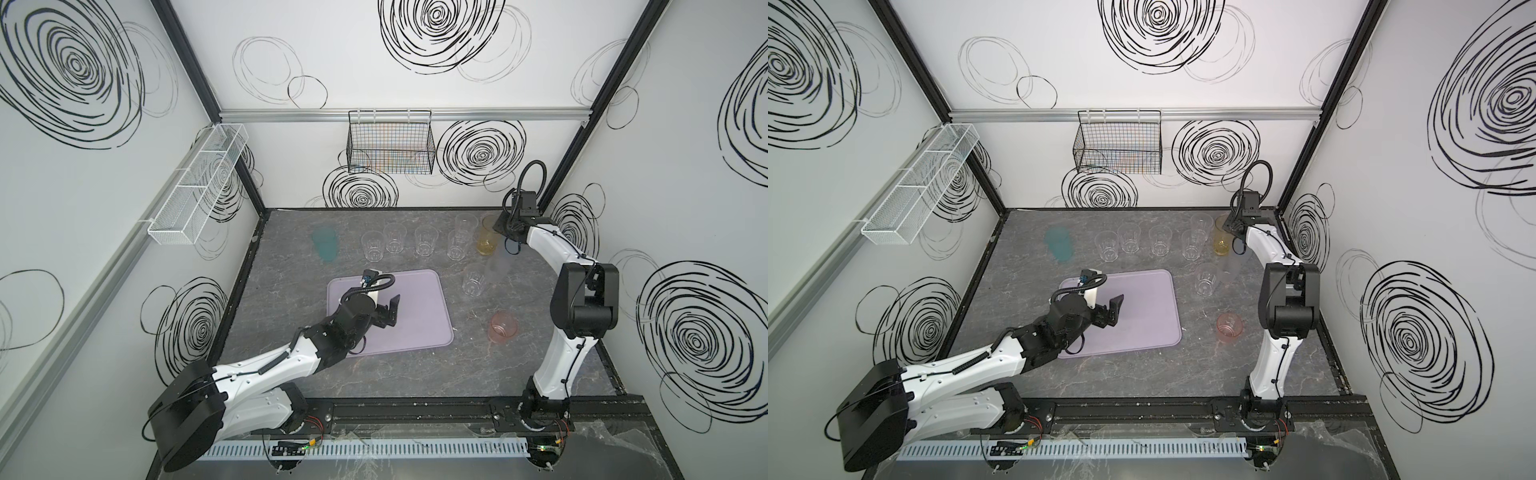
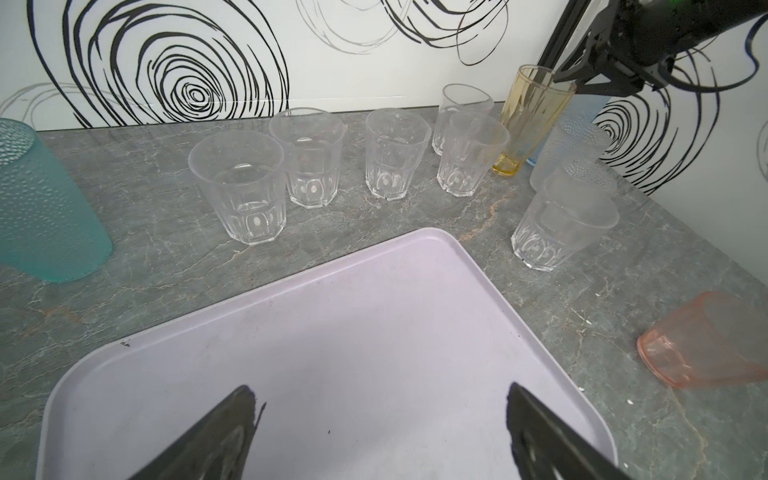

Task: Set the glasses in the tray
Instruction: 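Grasp the yellow glass with the right gripper and lift it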

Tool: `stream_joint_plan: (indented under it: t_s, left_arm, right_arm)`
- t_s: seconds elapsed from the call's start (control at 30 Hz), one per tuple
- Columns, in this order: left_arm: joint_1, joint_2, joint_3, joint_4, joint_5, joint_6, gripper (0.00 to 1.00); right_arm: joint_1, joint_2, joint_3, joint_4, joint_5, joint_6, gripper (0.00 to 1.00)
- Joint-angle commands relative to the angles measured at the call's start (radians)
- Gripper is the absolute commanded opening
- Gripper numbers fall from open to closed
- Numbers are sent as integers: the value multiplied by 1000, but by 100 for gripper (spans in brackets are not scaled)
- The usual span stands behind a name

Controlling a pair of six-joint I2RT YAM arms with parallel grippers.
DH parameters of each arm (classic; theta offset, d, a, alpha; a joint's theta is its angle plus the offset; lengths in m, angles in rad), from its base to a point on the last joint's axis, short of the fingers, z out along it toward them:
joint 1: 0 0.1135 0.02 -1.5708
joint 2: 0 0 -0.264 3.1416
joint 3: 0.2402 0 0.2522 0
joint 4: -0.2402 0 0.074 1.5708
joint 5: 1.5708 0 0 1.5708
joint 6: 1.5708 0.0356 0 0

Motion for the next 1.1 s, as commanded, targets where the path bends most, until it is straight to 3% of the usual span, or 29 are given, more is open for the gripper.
stream_joint_plan:
  t_s: [0.0, 0.53, 1.07]
  left_arm:
    - [13, -23, -19, 59, -11, -12, 96]
    - [17, -30, -20, 48, -16, -20, 96]
    - [28, -61, -7, 21, -29, 0, 96]
  right_arm:
    - [-12, 25, 48, -21, -6, 14, 36]
    - [-32, 94, 120, -94, -17, 30, 12]
    - [10, -143, 103, -137, 6, 16, 0]
